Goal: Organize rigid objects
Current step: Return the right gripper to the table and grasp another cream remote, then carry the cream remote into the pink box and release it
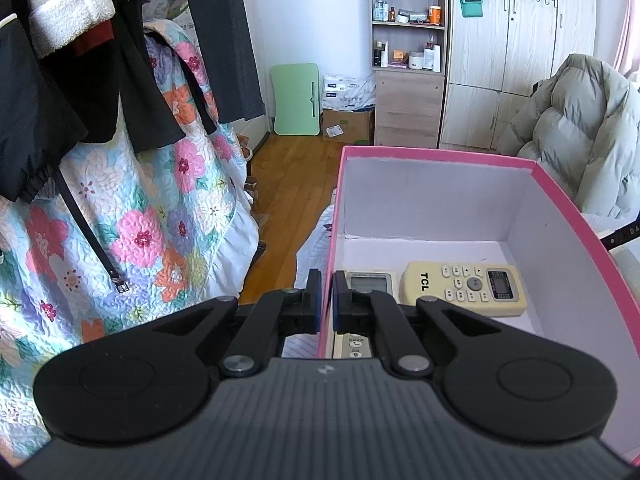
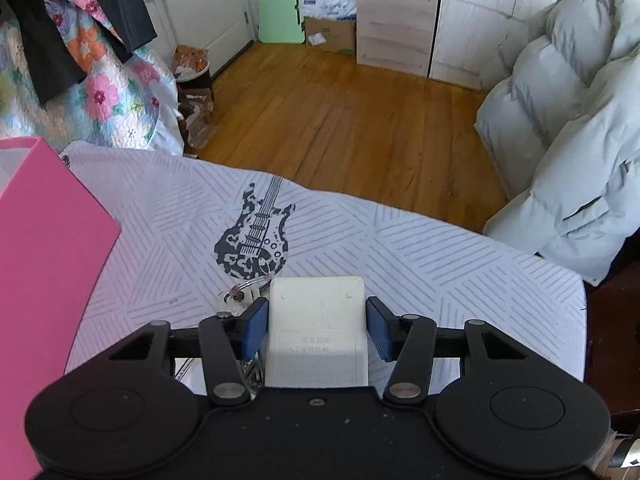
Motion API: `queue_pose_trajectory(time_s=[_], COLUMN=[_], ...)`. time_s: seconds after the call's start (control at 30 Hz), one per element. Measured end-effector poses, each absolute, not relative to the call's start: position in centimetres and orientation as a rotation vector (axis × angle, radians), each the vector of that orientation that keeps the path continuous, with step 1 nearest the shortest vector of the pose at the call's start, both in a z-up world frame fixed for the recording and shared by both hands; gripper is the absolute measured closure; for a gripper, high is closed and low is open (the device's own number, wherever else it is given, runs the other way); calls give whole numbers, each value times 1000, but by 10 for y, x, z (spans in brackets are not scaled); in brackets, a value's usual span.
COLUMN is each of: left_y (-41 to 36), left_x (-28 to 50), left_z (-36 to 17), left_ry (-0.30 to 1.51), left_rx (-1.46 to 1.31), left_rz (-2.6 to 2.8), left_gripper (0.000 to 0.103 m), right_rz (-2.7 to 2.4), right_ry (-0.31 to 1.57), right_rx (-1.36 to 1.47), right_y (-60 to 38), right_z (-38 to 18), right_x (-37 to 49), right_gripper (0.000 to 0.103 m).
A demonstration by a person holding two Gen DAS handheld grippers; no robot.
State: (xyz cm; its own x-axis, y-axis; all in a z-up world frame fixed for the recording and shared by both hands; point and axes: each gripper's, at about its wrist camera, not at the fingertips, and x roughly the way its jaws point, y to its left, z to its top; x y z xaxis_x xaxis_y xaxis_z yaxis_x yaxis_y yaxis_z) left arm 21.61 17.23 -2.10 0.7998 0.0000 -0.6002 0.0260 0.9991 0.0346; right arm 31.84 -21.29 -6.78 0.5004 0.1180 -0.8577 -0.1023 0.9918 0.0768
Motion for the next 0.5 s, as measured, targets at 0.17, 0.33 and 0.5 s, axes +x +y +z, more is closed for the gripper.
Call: queue_pose_trajectory(time_s=[0.17,0.33,0.5], left_y=[174,175,177], left_x=[216,216,216], left_z=[-20,-19,-21], left_ry=[648,648,639], left_rx=[43,52,41], left_rz=[-17,-31,-36], left_gripper=[99,100,100], right_rz=[94,71,74], right_ry=[938,833,739], right_rx=[-2,-47,-117], right_y=[-215,-211,-198], right_z=[-41,-6,25], right_x=[293,255,222], right_gripper=[46,46,46])
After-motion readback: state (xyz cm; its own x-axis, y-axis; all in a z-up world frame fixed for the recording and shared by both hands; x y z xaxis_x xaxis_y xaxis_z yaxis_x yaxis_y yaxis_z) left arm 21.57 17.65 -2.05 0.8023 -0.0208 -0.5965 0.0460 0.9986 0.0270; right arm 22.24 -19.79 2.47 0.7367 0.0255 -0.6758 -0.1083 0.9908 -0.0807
